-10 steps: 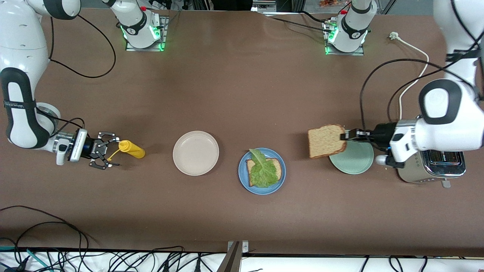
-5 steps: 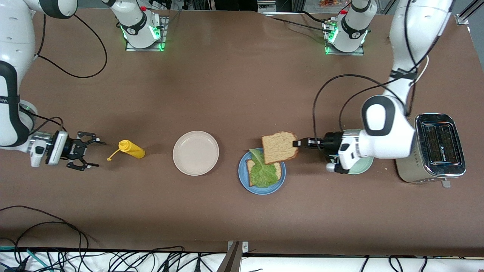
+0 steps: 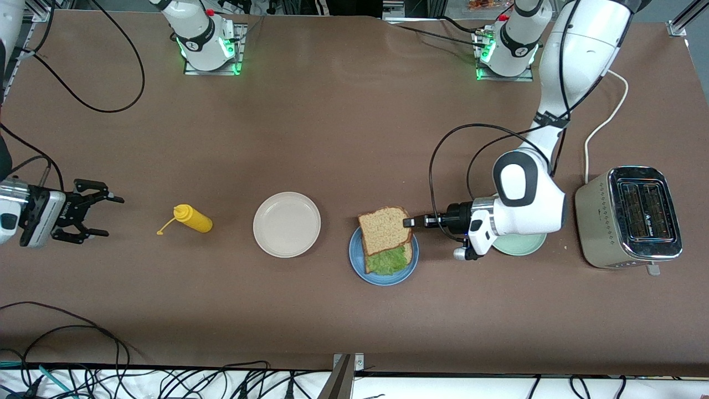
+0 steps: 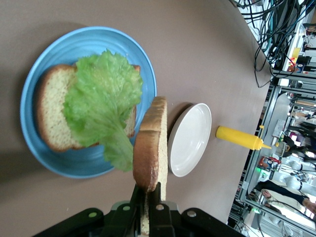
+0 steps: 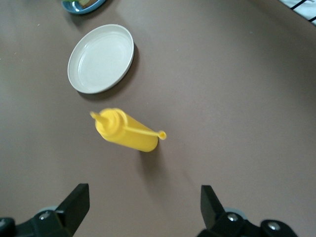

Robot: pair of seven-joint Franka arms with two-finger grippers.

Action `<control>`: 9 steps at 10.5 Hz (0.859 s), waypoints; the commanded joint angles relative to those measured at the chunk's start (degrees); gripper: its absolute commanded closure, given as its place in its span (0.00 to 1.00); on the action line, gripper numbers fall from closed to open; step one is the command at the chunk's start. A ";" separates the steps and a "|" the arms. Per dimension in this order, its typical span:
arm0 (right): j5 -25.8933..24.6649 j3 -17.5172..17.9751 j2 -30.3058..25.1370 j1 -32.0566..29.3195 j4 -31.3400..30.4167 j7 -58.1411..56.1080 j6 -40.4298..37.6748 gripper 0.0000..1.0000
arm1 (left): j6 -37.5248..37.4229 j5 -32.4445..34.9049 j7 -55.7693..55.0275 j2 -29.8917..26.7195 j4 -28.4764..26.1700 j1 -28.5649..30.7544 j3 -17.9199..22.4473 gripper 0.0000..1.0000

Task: Make sandwich in blue plate with both arms
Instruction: 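Carry the bread over the blue plate while the right gripper withdraws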

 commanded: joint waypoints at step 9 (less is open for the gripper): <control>-36.43 21.38 -13.48 -0.04 4.62 70.40 -8.42 0.00 | 2.65 -2.31 13.16 9.21 4.90 0.72 1.01 0.00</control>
